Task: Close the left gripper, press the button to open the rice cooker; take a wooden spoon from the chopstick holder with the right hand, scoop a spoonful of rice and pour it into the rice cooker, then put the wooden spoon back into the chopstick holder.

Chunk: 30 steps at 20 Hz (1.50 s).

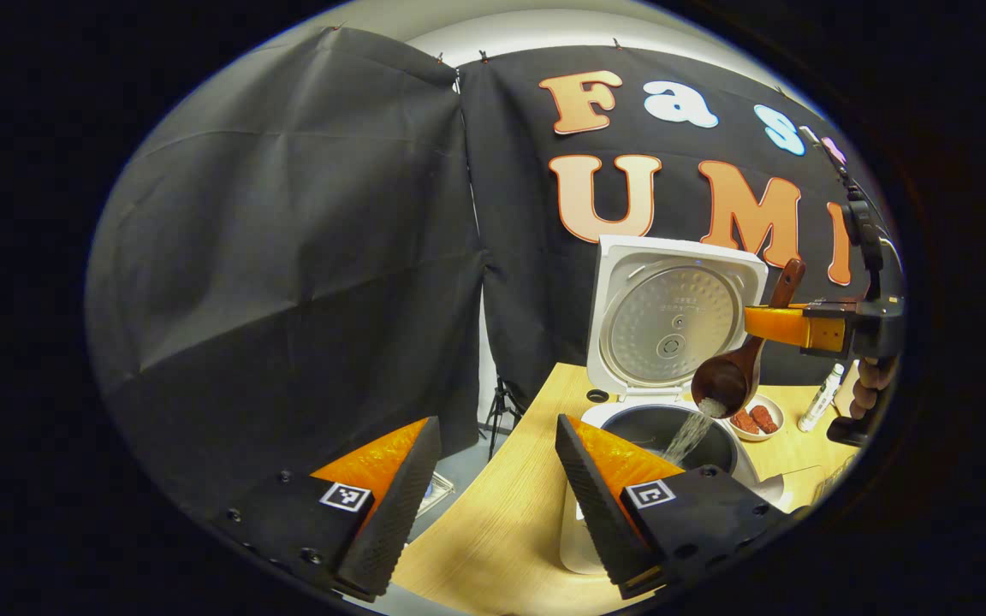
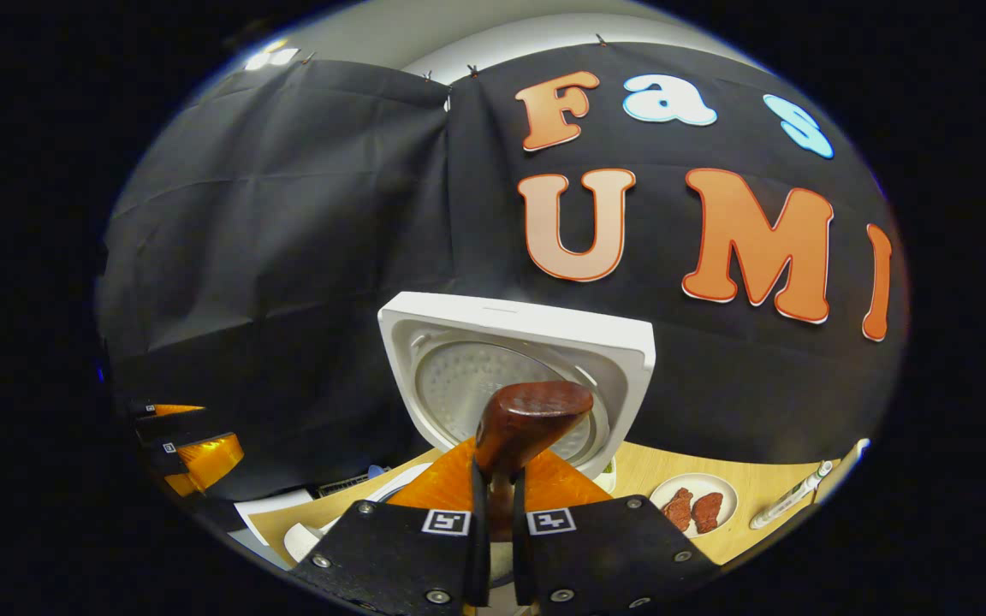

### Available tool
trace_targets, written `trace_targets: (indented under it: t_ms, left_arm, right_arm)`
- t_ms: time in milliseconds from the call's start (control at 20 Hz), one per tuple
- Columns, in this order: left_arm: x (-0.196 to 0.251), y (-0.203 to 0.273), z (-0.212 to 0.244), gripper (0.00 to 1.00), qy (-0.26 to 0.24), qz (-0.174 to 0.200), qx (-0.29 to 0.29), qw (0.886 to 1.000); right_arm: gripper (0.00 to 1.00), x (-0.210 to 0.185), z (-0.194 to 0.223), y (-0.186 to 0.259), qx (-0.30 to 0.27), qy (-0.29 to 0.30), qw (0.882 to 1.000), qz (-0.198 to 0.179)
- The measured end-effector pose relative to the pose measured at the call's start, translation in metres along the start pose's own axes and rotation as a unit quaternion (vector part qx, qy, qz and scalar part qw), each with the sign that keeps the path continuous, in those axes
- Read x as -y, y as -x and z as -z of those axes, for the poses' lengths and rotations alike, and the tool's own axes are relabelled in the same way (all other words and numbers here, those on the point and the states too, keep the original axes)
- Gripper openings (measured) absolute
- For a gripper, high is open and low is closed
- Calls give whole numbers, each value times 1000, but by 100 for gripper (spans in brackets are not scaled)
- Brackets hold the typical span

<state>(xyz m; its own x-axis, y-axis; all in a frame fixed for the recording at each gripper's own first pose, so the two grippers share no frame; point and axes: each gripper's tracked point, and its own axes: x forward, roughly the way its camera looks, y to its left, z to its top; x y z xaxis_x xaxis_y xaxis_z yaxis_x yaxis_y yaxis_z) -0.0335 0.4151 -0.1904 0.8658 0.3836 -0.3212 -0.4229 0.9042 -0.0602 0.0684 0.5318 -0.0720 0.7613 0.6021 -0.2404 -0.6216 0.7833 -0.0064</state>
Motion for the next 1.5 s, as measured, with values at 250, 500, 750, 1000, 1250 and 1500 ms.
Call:
trace_targets:
  t_ms: [250,500,750,1000,1250,1500]
  left_arm:
    - [-2,6,1,92,-5,-3,3,1000]
    - [-1,11,4,93,3,0,0,1000]
    - [3,16,6,93,-5,4,1,1000]
    - [17,20,12,89,0,13,0,1000]
    - [46,22,7,92,-8,32,2,999]
    - [68,22,10,93,-12,35,4,999]
  right_arm:
    - [10,-14,-15,7,36,66,997,1]
    - [10,-25,-12,14,48,119,992,2]
    - [10,-17,4,25,18,0,1000,-11]
    - [10,27,30,55,-19,-178,984,-2]
    - [10,86,47,98,-19,-297,954,36]
    - [10,162,88,174,-20,-326,936,130]
